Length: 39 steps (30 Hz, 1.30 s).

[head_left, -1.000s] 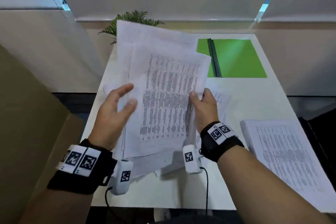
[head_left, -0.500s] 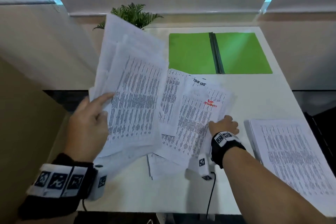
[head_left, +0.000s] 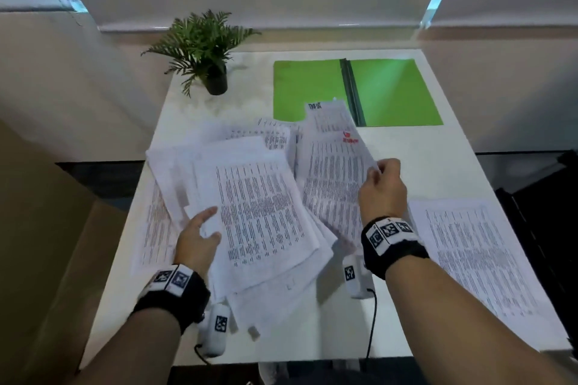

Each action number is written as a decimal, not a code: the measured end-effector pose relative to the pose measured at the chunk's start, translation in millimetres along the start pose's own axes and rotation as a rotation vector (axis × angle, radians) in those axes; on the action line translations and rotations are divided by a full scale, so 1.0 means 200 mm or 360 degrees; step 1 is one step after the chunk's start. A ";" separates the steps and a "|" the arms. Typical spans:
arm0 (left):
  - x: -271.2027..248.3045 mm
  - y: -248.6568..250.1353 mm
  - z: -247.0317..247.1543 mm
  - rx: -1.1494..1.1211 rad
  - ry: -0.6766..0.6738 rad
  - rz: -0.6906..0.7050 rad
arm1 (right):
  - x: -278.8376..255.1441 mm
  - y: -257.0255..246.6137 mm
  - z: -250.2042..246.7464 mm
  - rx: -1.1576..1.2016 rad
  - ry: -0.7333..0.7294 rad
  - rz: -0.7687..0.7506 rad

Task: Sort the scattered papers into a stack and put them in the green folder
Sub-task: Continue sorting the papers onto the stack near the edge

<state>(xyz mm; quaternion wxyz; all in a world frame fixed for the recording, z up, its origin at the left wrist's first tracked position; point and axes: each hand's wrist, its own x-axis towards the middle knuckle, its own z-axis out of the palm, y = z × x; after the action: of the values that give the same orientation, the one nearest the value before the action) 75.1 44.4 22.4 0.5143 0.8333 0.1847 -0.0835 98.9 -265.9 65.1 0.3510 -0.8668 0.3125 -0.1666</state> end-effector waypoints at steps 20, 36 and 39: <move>-0.10 -0.06 0.01 -0.0364 -0.0170 -0.0313 | -0.16 -0.25 0.14 0.0231 -0.0645 -0.0294; -0.18 0.49 -0.12 -0.0556 -0.0019 0.0707 | -0.01 -0.28 0.03 0.1395 -0.1151 0.0273; -0.16 0.56 -0.13 -0.0678 0.0028 0.0757 | -0.02 -0.43 -0.11 0.1634 -0.1087 0.0001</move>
<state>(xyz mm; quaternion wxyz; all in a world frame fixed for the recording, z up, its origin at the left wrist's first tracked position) 89.3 14.8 136.8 0.6807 0.7274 0.0026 0.0868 121.3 -226.0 140.5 0.8038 -0.5915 0.0625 -0.0088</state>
